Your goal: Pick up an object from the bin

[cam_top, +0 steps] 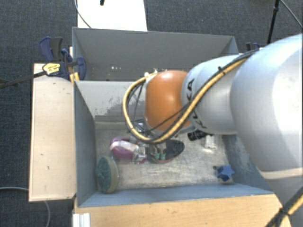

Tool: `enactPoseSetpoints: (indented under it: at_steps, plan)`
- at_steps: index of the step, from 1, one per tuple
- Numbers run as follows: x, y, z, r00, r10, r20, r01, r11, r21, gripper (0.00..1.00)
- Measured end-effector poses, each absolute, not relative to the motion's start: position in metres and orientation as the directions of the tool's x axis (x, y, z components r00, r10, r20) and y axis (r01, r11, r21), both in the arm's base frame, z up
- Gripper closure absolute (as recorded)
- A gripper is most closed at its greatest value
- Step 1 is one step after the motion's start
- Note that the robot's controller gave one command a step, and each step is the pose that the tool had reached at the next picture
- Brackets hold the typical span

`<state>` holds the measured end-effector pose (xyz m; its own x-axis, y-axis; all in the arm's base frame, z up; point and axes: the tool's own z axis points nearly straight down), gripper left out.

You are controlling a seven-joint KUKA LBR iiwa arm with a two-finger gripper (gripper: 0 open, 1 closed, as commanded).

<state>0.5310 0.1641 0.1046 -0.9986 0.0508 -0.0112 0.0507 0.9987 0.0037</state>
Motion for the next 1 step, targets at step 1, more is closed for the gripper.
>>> enactPoseSetpoints:
  at_steps: [1]
  plan:
    - [0.5374, 0.1566, 0.2263, -0.993, 0.115, -0.008, 0.115, 0.993, 0.003, 1.00]
